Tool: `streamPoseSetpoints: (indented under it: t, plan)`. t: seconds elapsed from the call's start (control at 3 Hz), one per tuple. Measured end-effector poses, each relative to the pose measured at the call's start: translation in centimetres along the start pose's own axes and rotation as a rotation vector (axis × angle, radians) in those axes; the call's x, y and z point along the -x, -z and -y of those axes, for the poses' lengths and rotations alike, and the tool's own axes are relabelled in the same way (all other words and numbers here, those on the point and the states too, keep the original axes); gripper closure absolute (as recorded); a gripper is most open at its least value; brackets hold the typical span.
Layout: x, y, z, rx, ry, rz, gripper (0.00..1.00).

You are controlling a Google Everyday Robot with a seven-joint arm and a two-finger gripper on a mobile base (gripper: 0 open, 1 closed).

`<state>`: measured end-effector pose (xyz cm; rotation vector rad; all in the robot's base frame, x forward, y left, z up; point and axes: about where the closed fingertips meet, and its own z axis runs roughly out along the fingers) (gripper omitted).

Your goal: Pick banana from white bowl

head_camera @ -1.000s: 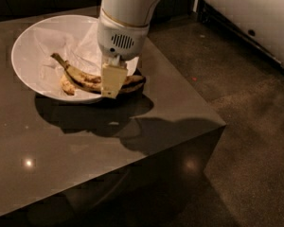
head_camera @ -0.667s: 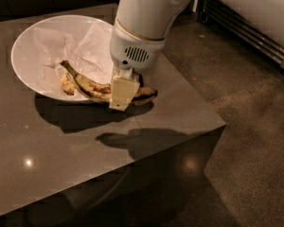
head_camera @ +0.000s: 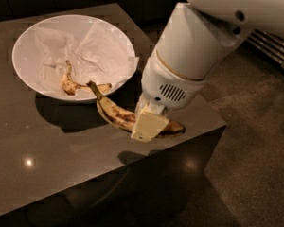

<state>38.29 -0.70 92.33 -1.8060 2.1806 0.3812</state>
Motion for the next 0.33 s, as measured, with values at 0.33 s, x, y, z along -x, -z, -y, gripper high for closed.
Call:
streamPoseSetpoints:
  t: [0.33]
  plan:
    - [-1.13,0.15,-1.18,-0.013,-0.021,-0.007,1.0]
